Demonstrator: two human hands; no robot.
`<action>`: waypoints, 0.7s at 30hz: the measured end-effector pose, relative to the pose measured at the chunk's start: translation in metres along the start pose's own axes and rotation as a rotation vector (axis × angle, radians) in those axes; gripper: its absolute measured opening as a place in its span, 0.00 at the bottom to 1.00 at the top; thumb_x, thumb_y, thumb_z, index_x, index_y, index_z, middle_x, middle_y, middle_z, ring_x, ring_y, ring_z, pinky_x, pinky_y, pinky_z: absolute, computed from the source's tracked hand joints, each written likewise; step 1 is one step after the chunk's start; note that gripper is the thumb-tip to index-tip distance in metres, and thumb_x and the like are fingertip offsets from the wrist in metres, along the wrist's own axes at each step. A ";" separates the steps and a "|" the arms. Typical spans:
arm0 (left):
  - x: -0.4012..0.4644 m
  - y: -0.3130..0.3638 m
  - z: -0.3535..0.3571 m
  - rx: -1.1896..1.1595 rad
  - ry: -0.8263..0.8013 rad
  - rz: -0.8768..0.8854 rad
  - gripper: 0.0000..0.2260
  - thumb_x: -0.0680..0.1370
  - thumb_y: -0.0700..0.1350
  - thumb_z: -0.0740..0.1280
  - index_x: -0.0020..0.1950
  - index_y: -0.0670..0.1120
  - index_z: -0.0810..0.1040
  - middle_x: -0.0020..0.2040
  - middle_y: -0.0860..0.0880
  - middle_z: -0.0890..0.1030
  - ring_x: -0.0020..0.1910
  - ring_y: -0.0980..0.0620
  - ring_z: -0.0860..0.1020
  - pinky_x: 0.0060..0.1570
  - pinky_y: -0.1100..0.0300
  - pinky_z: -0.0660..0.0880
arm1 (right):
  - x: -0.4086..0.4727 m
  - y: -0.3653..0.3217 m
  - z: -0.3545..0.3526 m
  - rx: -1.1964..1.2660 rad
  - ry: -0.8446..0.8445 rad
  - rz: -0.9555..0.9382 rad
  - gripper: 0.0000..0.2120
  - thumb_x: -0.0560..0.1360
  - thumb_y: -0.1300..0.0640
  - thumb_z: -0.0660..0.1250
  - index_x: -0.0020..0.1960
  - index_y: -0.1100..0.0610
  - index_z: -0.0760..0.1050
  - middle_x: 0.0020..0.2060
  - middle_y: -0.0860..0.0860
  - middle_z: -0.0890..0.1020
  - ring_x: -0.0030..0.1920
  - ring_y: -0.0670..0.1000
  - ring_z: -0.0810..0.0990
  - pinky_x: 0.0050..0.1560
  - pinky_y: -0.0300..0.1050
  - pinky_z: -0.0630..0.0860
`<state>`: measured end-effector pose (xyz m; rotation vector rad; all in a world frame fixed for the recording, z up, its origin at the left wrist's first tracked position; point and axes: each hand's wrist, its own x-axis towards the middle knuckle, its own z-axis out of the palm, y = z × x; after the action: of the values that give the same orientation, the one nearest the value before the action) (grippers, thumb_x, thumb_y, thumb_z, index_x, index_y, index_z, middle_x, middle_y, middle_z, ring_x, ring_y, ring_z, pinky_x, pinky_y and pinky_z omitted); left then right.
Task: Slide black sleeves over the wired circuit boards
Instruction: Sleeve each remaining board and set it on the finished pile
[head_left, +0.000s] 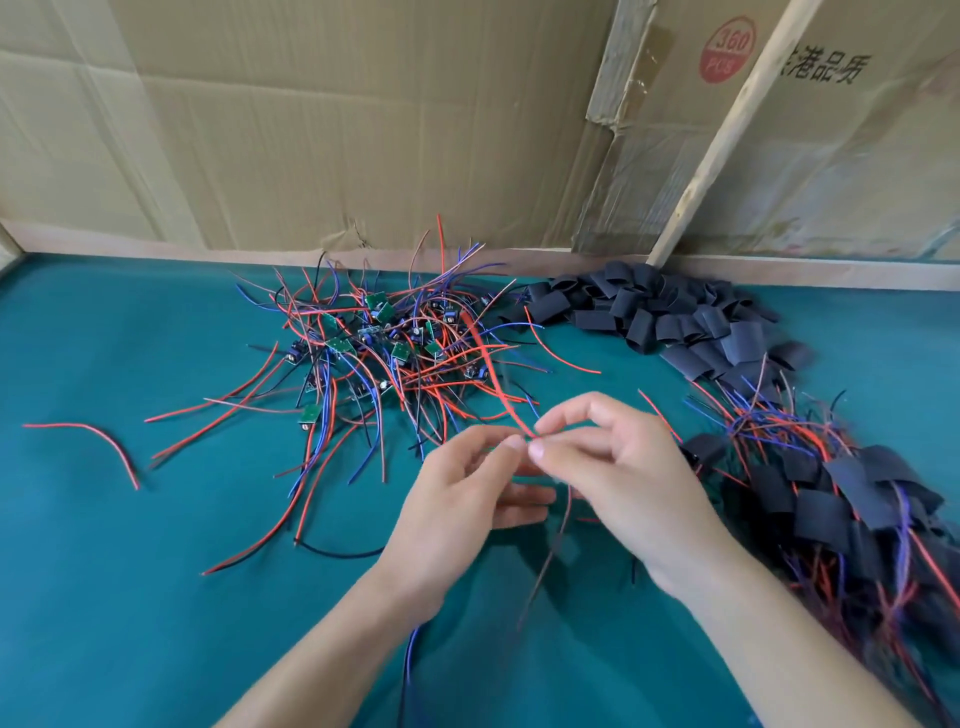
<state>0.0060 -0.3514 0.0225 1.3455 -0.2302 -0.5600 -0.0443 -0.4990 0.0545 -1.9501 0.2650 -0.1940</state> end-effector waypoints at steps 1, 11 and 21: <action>0.000 0.000 0.000 -0.028 -0.038 -0.032 0.11 0.85 0.43 0.61 0.54 0.41 0.82 0.50 0.42 0.86 0.47 0.46 0.86 0.47 0.55 0.83 | -0.005 0.000 0.002 -0.066 -0.019 -0.043 0.05 0.73 0.53 0.74 0.47 0.49 0.79 0.38 0.44 0.88 0.36 0.44 0.81 0.39 0.34 0.73; 0.005 -0.001 -0.007 -0.031 0.033 -0.068 0.09 0.83 0.39 0.63 0.47 0.42 0.82 0.45 0.43 0.87 0.41 0.48 0.86 0.36 0.59 0.81 | 0.042 -0.022 -0.056 -0.720 -0.227 -0.010 0.07 0.69 0.41 0.69 0.45 0.40 0.83 0.39 0.39 0.86 0.43 0.39 0.84 0.49 0.42 0.78; 0.006 -0.008 -0.008 0.319 0.007 0.030 0.07 0.80 0.41 0.68 0.44 0.43 0.82 0.37 0.45 0.85 0.33 0.52 0.79 0.26 0.59 0.75 | 0.142 0.044 -0.124 -1.113 0.212 0.408 0.24 0.76 0.48 0.74 0.68 0.54 0.74 0.68 0.61 0.76 0.65 0.65 0.77 0.60 0.55 0.76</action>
<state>0.0128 -0.3487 0.0116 1.6494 -0.3441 -0.5074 0.0560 -0.6644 0.0624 -2.8954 1.0746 0.0445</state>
